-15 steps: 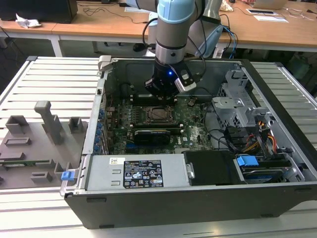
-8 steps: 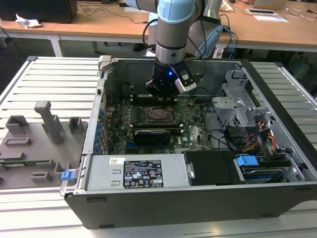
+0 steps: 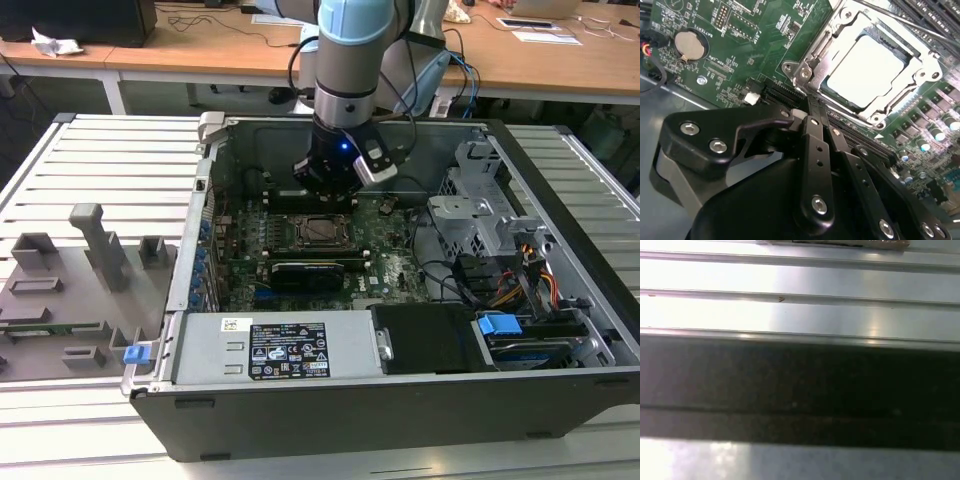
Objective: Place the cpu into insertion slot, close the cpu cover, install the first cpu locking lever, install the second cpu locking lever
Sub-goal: 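Install the first cpu locking lever, then install the second cpu locking lever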
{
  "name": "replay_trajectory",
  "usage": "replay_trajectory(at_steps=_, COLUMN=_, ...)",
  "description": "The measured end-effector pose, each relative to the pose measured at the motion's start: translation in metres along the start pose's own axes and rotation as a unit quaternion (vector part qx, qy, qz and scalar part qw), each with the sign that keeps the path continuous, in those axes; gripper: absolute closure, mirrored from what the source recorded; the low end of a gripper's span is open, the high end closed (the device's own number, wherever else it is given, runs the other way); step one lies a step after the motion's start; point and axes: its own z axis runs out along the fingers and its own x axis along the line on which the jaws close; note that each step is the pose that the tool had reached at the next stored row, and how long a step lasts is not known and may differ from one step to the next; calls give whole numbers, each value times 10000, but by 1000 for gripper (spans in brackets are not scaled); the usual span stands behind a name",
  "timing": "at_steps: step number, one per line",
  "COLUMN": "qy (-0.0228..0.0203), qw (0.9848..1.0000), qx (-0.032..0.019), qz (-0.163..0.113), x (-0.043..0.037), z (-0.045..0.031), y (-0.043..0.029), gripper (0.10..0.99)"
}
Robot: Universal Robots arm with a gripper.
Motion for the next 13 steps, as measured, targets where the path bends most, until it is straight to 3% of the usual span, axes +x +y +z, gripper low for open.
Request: replay_trajectory(at_steps=13, qy=0, qw=10000, qx=0, qz=0, x=-1, z=-4, y=-58, gripper=980)
